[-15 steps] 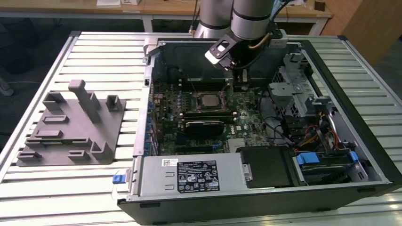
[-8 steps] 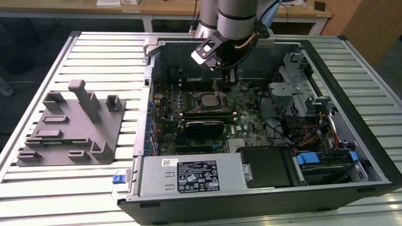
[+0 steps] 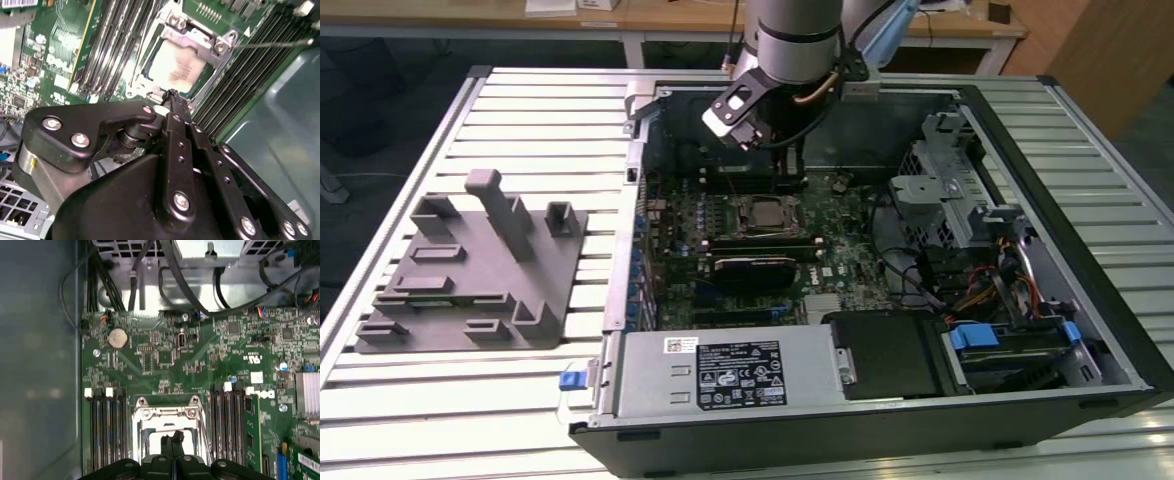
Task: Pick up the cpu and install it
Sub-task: 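Close the cpu cover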
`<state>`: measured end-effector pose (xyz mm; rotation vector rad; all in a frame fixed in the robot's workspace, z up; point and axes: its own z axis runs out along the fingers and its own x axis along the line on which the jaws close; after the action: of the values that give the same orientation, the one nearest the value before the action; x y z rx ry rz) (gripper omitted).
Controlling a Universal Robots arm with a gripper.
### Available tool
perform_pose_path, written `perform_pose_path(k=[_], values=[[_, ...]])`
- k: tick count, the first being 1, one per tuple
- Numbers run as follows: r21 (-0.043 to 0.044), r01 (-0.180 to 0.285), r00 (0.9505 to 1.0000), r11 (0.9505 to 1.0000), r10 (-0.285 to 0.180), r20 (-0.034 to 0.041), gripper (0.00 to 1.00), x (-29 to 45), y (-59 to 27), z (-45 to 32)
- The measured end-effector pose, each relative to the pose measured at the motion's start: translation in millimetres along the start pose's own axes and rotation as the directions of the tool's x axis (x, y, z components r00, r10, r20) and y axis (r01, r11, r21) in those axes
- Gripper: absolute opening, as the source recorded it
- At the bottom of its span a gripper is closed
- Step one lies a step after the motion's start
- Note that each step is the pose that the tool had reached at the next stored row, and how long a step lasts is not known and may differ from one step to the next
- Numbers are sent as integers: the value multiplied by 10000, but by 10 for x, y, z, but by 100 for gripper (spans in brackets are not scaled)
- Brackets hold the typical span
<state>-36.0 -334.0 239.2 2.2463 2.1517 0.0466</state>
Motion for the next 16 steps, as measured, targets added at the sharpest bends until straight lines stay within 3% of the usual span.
perform_pose_path(k=[16], values=[[0, 167, 9999, 9999, -167, -11, 11, -22, -105, 103]])
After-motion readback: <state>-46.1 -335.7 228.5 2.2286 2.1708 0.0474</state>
